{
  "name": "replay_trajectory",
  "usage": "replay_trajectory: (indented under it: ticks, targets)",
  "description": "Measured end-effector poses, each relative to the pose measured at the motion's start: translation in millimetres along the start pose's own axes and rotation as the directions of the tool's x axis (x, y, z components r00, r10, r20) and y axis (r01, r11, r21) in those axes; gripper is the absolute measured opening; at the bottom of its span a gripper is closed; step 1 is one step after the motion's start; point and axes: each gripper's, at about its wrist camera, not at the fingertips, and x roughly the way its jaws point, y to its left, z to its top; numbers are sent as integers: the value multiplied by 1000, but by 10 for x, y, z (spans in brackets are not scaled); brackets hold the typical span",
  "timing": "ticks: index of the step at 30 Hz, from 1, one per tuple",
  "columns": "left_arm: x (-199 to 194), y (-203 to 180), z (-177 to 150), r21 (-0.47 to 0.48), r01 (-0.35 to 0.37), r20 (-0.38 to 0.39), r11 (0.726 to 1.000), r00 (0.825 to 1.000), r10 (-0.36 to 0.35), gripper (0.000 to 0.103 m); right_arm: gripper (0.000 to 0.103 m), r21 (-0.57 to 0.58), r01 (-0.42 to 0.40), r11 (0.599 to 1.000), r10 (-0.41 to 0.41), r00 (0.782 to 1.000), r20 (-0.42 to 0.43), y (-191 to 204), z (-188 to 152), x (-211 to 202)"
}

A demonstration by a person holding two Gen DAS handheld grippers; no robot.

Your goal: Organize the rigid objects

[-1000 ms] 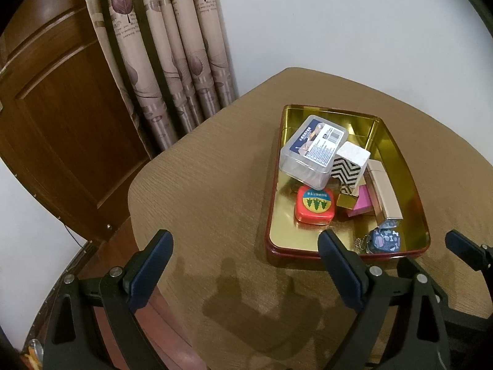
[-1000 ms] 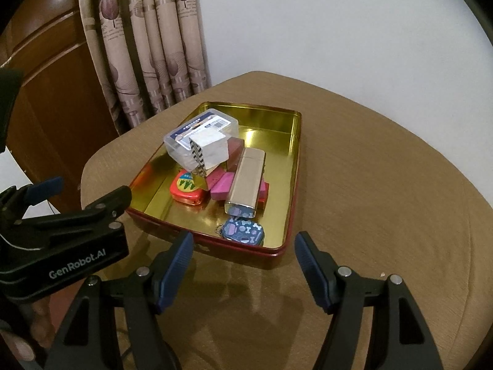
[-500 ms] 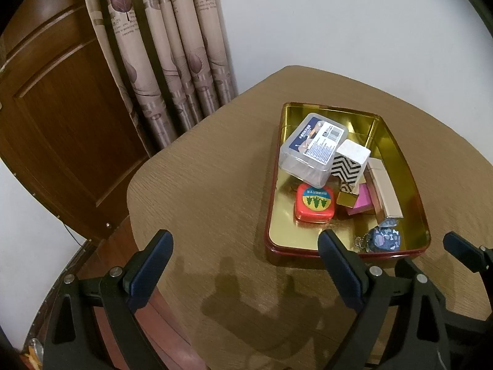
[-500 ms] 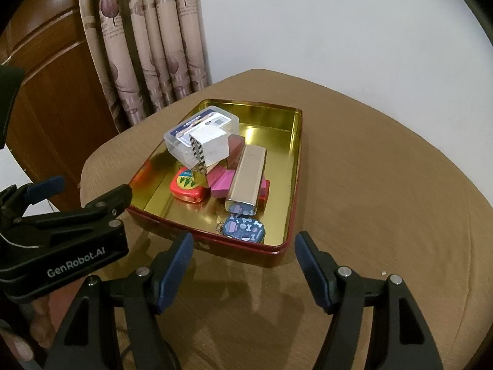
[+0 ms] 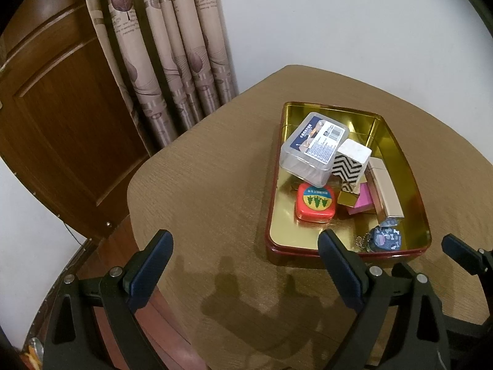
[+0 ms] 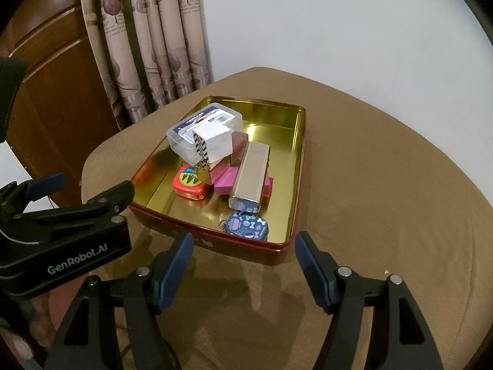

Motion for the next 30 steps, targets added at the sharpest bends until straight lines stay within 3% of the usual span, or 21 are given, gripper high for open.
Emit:
replay_trajectory:
  ticks: [30]
  targets:
    - [3,2,3,9,4,-3,1000,1000,-4,94,70,-21,7,1000,-7,1000,1,36,-9,-2]
